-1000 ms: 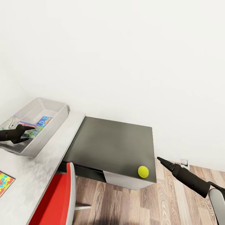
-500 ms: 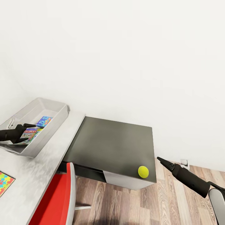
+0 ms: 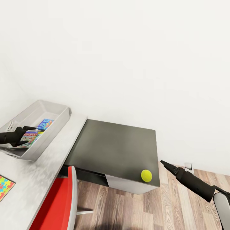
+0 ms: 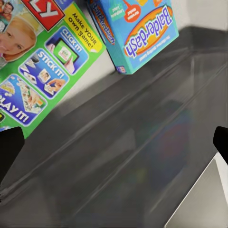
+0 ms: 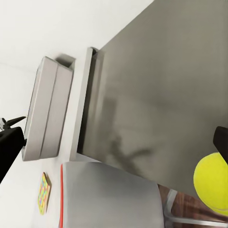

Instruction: Put all the toys in the child's room - the three board games (two on the bed and one on the table), the two jigsaw puzzles on the table, and the tennis ball on the table - inside the toy box on the table in the child's room.

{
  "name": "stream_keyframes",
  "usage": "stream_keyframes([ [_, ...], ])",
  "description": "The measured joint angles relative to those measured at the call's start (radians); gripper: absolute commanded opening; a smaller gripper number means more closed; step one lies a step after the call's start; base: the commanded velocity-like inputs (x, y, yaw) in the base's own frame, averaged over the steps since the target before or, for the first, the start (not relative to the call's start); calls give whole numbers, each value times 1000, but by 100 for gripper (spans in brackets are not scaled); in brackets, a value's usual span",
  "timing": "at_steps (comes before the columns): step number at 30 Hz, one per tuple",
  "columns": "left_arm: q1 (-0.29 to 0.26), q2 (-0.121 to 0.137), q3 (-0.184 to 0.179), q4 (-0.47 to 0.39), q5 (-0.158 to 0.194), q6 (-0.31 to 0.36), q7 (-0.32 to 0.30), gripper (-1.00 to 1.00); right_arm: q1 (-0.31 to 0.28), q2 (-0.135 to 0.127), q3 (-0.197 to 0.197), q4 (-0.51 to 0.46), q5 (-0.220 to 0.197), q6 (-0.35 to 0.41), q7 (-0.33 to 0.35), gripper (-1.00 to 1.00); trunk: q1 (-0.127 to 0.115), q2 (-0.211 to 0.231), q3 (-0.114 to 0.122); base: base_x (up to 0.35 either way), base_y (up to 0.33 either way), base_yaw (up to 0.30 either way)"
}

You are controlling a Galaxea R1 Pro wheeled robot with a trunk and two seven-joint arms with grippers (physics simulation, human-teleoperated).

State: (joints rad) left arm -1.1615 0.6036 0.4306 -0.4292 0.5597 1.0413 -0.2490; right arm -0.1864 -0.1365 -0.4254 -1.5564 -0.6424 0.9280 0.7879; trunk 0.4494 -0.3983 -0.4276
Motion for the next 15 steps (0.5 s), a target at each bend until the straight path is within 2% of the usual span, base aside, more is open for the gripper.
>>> stream_keyframes([
  [8,0,22,0,-1,4,1,-40,100,0,0,0,0,0,-1,0,100,0,0,9,0,0,-72],
  [15,0,52,-1,-1,3,0,-161,100,0,0,0,0,0,-4,0,100,0,0,20,0,0,-98],
])
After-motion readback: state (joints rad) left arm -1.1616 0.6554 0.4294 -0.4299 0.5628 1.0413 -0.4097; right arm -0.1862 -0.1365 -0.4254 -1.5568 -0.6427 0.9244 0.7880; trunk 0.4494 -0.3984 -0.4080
